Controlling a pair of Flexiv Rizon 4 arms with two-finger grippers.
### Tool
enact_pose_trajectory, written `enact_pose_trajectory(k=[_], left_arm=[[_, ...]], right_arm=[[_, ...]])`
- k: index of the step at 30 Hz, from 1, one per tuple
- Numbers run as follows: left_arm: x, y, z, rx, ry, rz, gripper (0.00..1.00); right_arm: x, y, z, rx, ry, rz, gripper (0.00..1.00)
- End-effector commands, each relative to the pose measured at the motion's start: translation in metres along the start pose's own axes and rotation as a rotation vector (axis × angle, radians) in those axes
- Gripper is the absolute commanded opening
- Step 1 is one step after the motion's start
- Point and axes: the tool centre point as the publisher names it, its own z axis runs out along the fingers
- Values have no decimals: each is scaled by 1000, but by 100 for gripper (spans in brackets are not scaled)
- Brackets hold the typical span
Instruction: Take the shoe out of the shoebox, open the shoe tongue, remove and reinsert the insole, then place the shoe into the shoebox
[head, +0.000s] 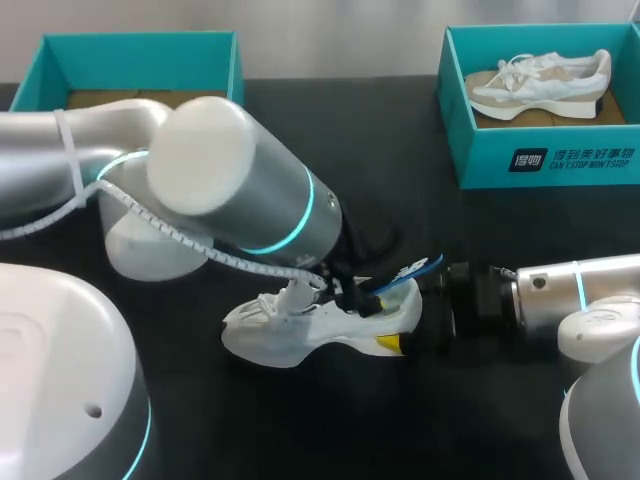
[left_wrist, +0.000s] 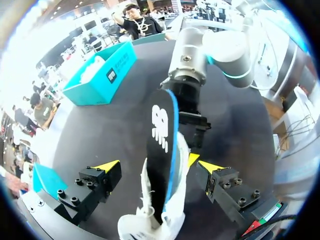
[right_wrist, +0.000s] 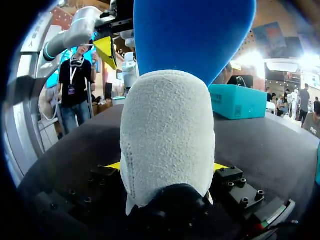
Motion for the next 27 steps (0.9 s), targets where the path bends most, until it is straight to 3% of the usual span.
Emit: enact_pose_trajectory(k=[1, 5, 16, 20, 27], left_arm=[[16, -4, -7, -10, -135, -34, 100], [17, -7, -6, -18, -192, -97, 100], [14, -10, -6, -27, -191, -108, 100], [15, -13, 5, -77, -216, -129, 100], [14, -13, 12, -56, -283, -135, 100]], right_arm=[[1, 1, 0, 4, -1, 1, 0], [1, 1, 0, 4, -1, 1, 0], [1, 1, 0, 4, -1, 1, 0], [1, 1, 0, 4, -1, 1, 0], [1, 1, 0, 4, -1, 1, 0]])
